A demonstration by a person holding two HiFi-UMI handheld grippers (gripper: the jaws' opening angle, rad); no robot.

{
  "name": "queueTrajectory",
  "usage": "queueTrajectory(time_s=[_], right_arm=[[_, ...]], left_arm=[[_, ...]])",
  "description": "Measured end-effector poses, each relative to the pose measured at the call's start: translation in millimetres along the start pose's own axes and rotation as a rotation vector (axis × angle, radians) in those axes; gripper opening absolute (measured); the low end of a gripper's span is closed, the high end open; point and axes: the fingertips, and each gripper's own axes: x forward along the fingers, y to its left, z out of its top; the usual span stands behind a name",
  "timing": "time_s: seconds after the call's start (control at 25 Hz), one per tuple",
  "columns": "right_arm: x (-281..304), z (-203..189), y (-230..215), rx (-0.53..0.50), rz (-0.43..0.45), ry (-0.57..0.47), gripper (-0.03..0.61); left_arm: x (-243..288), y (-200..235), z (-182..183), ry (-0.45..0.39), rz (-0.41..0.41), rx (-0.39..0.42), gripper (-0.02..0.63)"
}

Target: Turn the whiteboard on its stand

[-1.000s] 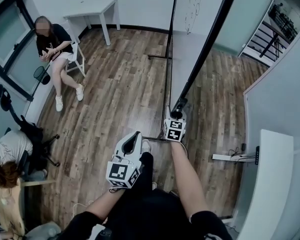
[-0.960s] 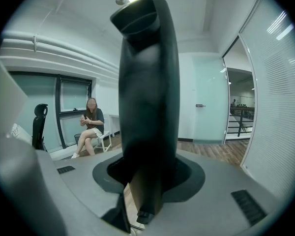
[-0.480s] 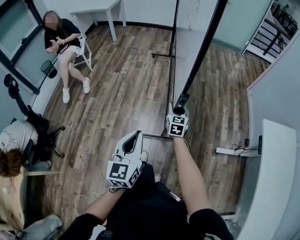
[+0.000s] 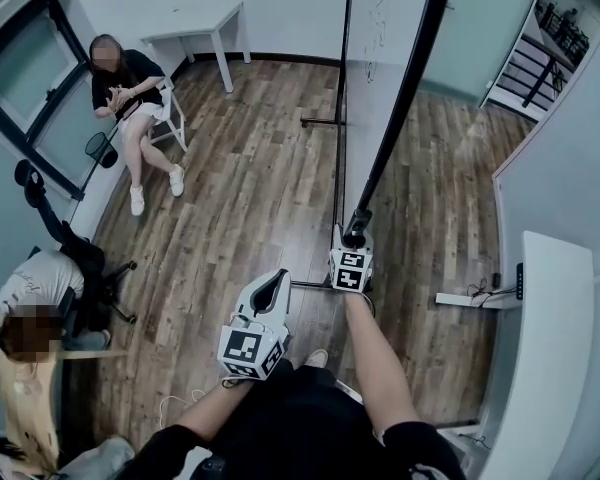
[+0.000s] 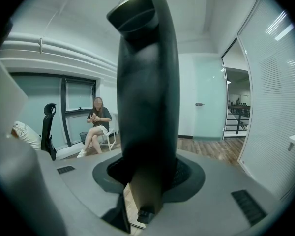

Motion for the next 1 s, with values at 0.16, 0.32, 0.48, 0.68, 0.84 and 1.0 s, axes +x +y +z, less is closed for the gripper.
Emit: queueTrajectory(time_s=[0.16,0.32,0.48,0.68,0.84,1.0], right_arm=[[-15.7,-7.2,6.3,-0.003,-0.012,-0.011,0.156],[-32.1,-12.3,13.5,-0.005,-0.017,-0.015,0.156],[-50.1,-13.4,22.9,-0.004,-0.023,-0.013,0.156],[-77.0,-17.4,36.5,-0.004,-0.026,-0.012,0.158],[-105.0,-28.1,44.8,-0.001,-0.031,-0.019,0.158],[-136.8,-67.5,45.8,0.007,-0.042,-0.057,0.158]], left_arm=[[-9.2,5.0,-0.9,-0.002,-0.012,0.009,0.017],[-21.1,12.5,-2.5,0.004,-0.027,0.005,0.017],[-32.0,19.7,0.8,0.013,-0.051,0.006,0.017],[-47.8,22.2,2.6,0.026,-0.092,0.003,0.017],[-61.1,16.9,-3.1,0.033,-0.130,0.005,0.017],[-77.7,1.2,-34.9,0.032,-0.165,0.021,0.017]])
